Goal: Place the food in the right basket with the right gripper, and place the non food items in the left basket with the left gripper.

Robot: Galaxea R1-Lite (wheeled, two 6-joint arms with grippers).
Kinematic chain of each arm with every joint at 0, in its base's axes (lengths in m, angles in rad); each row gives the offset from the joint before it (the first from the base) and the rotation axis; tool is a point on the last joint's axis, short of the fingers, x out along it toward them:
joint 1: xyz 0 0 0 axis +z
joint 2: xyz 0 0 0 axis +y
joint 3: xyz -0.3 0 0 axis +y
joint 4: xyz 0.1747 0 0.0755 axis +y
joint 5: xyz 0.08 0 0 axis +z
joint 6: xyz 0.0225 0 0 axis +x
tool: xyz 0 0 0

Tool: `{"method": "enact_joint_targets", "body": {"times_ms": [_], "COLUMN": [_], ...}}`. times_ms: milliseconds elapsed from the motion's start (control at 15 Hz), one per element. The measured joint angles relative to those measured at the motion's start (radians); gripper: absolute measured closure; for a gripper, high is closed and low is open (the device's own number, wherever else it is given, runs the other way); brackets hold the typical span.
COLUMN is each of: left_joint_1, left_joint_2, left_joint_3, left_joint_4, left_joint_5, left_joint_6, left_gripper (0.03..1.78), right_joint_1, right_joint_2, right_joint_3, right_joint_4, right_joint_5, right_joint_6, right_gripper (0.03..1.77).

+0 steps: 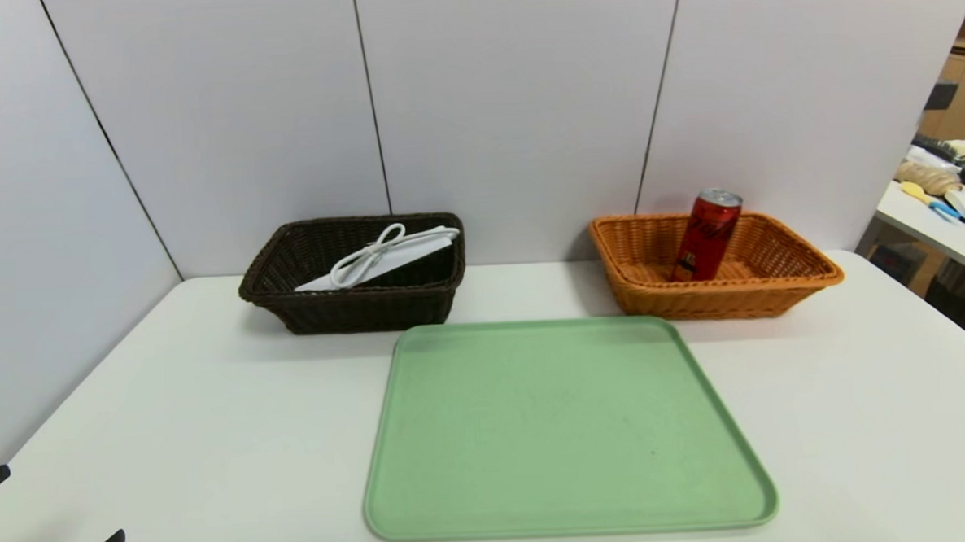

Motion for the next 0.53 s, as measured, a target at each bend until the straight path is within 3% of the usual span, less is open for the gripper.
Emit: {"method": "enact_joint_targets", "body": {"times_ms": [267, 533], "left_joint_1": [-0.003, -0.007], "left_joint_2": [-0.088, -0.163], "left_joint_3": [0.005, 0.003], "left_joint_4": [0.104, 0.189], "left_joint_5": [-0.012, -0.064], "left_joint_6": [-0.007, -0.022], "left_gripper": [0.12, 0.12], "right_joint_1": [0.030, 0.056], "right_joint_2": [-0.096, -0.162], "right_joint_3": [0.000, -0.004], "right_joint_4": [0.125, 0.189], "right_joint_5": [0.033, 0.043], "right_joint_6": [0.001, -0.006], "right_gripper": [0.11, 0.11]}}
